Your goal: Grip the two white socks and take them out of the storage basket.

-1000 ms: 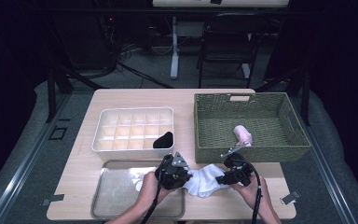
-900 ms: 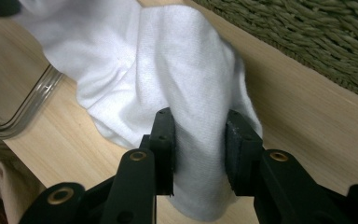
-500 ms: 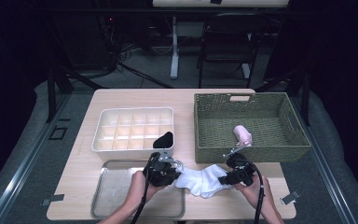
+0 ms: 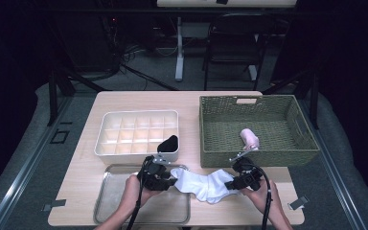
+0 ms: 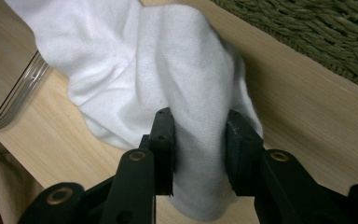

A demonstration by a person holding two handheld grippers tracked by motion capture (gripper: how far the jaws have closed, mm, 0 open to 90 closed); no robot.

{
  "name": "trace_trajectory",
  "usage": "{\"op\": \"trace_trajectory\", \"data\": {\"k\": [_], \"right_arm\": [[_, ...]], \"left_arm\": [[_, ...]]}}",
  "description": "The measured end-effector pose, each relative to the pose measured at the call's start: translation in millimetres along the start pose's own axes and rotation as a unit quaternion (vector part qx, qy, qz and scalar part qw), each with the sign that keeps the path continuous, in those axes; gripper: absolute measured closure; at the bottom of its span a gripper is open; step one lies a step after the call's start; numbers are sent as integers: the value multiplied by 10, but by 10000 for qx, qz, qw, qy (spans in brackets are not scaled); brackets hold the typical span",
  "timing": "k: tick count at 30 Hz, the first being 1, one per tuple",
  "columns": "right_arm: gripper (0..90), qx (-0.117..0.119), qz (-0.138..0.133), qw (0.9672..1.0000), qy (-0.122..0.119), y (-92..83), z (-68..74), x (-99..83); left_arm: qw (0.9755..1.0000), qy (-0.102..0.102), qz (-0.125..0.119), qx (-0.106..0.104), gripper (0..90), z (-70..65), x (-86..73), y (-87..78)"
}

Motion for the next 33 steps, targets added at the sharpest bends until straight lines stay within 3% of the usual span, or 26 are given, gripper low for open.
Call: {"op": "trace_trajectory", "data": {"k": [3,5,11,13,15,17,19,20,21,22,27,32,33], "right_arm": [[676,58,-22,10000,54,8,-6,0],[675,9,117,9999,-30,2,-33,-11],[673,70,151,9999,2,23,-57,-22],[671,74,176,9998,-9,32,-76,-28],[659,107,214,9997,14,45,-88,-30],[655,86,161,9998,59,57,-91,-26],[645,76,148,9998,80,58,-102,-23],[641,-47,235,9997,2,53,-132,-31],[637,2,242,9997,39,64,-135,-29],[637,2,242,9997,39,64,-135,-29],[637,-139,289,9995,-14,80,-148,-26],[634,-345,290,9987,-226,47,-177,-17],[598,-394,333,9984,-250,24,-213,-18]], "left_arm": [[9999,-114,69,6,547,71,-54,-22],[9999,-160,59,14,512,109,-77,-49],[9994,-298,-147,46,434,180,-53,-157],[9995,-270,-102,85,431,174,-45,-117],[9997,-162,134,114,436,155,-52,-6],[9996,-132,209,108,444,151,-55,27],[9993,-85,306,175,511,153,-62,82],[9991,-75,350,207,511,155,-68,105],[9991,-59,376,207,580,159,-73,118],[9990,-66,386,215,580,159,-78,135],[9989,40,434,154,746,110,-85,175],[9983,234,517,86,787,-29,-79,213],[9982,268,529,87,787,-52,-79,215]]}}
Point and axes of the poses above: each handheld gripper's, and its own axes: y roughly forward along the jaws, x roughly out of its top, z roughly to its left, the point moved 6 cm from there along y, roughly forward along the jaws, and after that the axes turned 4 degrees about z, right-handed, at the moved point
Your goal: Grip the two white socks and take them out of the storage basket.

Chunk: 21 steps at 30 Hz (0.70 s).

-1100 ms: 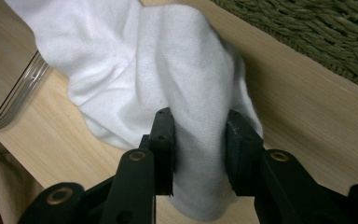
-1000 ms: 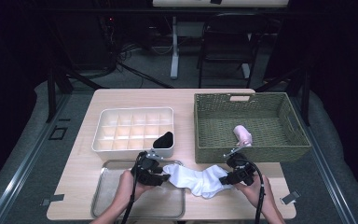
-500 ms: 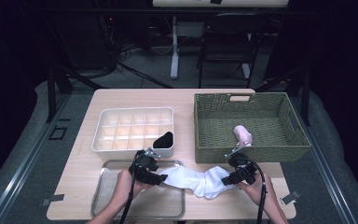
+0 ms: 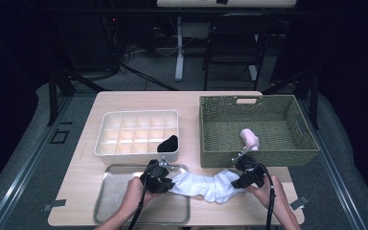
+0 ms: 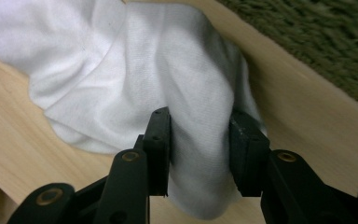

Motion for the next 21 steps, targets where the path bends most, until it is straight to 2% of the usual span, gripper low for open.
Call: {"op": "trace_trajectory", "data": {"k": [2,3,4,6,7,8,9,10,11,12,14,15,16,19,20,21], "right_arm": [[574,24,-29,10000,40,6,-7,0],[549,-4,48,10000,38,-4,-22,-13],[542,118,-21,9999,83,-9,-9,-9],[530,203,-95,9997,92,-47,-8,-10],[530,213,-194,9995,91,-72,-8,-7],[527,169,-163,9997,37,-107,-22,-13],[532,227,-241,9994,100,-131,-7,-11],[534,161,-252,9995,71,-154,-22,-15],[544,227,-326,9991,160,-164,-8,-12],[571,115,-301,9994,119,-174,-34,-21],[604,145,-357,9990,216,-165,-35,-23],[648,145,-314,9992,209,-138,-54,-28],[648,145,-314,9992,209,-138,-54,-28],[722,26,-311,9993,224,-96,-82,-27],[739,92,-383,9987,310,-86,-68,-19],[751,66,-357,9990,265,-92,-73,-21]], "left_arm": [[10000,34,8,17,782,-21,0,-1],[10000,36,4,14,765,-20,0,-6],[10000,21,-1,9,745,-16,-2,-14],[10000,-16,-32,9,679,5,0,-34],[10000,-51,-42,20,645,17,1,-45],[9999,-81,-59,24,605,29,3,-56],[9999,-105,-85,26,564,38,5,-66],[9999,-127,-108,35,539,46,6,-74],[9998,-150,-125,50,502,51,7,-79],[9997,-164,-140,79,457,54,9,-82],[9997,-177,-180,79,404,57,14,-94],[9997,-152,-187,42,366,56,16,-102],[9997,-144,-199,51,366,58,19,-107],[9996,-153,-242,29,342,54,25,-113],[9996,-158,-241,26,338,54,25,-112],[9996,-160,-235,24,334,53,24,-112]]}}
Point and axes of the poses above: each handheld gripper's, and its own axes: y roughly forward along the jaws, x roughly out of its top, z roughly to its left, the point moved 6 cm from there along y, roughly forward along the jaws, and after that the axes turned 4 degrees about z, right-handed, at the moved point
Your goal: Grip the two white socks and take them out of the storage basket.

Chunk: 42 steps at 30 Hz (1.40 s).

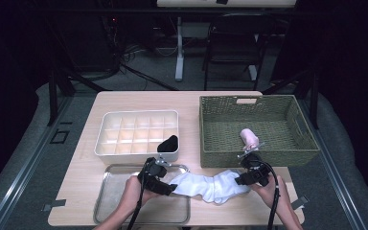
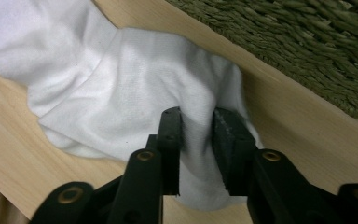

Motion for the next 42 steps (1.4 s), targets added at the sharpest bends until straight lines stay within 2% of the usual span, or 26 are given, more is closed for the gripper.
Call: {"op": "trace_trajectory", "data": {"k": [2,3,8,11,14,15,16,17,19,21,25,29,31,32,33,34,37,38,39,42], "right_arm": [[766,2,-7,10000,4,-32,10,-1],[775,-70,-92,9999,10,-64,10,2],[796,-15,-191,9998,-17,-135,40,10],[771,-50,-154,9999,-24,-123,22,9],[743,-72,-117,9999,91,-73,-18,2],[782,-86,-83,9999,104,-33,-30,-4],[782,-86,-83,9999,104,-33,-30,-4],[832,-117,-70,9999,106,-31,-31,-6],[850,-88,-67,9998,155,-48,-20,-7],[866,-138,-192,9996,126,-77,-11,2],[868,-208,-219,9995,92,-137,17,2],[867,-139,-297,9995,-1,-197,74,17],[866,0,-340,9994,-49,-224,122,27],[866,104,-451,9989,-8,-229,159,42],[864,112,-473,9988,-46,-237,179,48],[864,240,-539,9982,-55,-242,236,67],[863,333,-579,9977,-108,-223,289,87],[862,321,-501,9980,-194,-211,304,89],[861,369,-544,9977,-171,-185,342,105],[857,405,-401,9980,-290,-99,427,130]], "left_arm": [[10000,-14,-22,-1,328,1,2,-1],[10000,-19,-30,-2,318,2,3,-3],[10000,-30,-54,7,296,6,7,-14],[10000,-40,-78,-14,269,5,7,-16],[9999,-17,-96,-32,217,3,10,-23],[9999,-18,-99,-32,204,4,11,-22],[9999,-17,-97,-36,204,4,10,-21],[9999,-20,-97,-31,204,5,10,-21],[9999,-14,-94,-34,204,5,9,-22],[9999,-16,-97,-38,204,4,9,-21],[10000,-9,-84,-43,206,2,9,-18],[9999,1,-86,-53,205,0,10,-18],[9999,-8,-86,-59,205,-2,11,-14],[9999,-15,-88,-61,205,-2,12,-13],[9999,-7,-89,-62,204,-3,12,-13],[9999,2,-92,-65,203,-5,14,-14],[9999,4,-110,-72,202,-12,19,-13],[9999,10,-111,-71,201,-12,20,-13],[9999,9,-116,-71,200,-13,22,-13],[9999,7,-124,-75,196,-11,25,-12]]}}
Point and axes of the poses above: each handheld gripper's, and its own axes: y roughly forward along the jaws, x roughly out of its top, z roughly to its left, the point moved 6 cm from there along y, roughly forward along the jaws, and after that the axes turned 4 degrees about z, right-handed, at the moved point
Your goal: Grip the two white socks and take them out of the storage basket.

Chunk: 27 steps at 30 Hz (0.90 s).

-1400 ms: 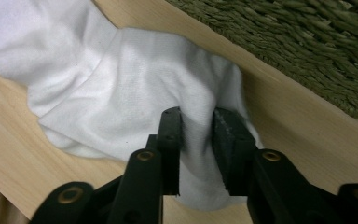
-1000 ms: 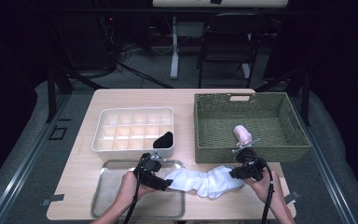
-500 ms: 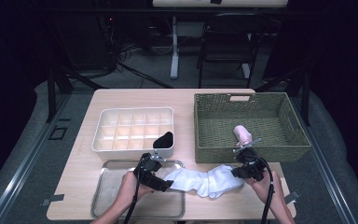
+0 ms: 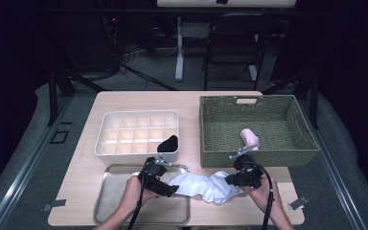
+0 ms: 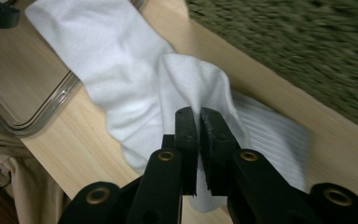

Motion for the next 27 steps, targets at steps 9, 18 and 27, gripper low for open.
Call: {"op": "trace_trajectory", "data": {"k": [9,18,27], "right_arm": [[772,148,488,9975,-497,267,201,36],[727,126,-113,9999,-25,-26,-62,0],[677,-159,165,9994,261,165,-307,-70]], "left_arm": [[10000,12,-12,5,195,4,-4,-9],[10000,10,-13,4,195,8,-3,-11],[10000,-2,-3,9,193,18,-5,-8]]}}
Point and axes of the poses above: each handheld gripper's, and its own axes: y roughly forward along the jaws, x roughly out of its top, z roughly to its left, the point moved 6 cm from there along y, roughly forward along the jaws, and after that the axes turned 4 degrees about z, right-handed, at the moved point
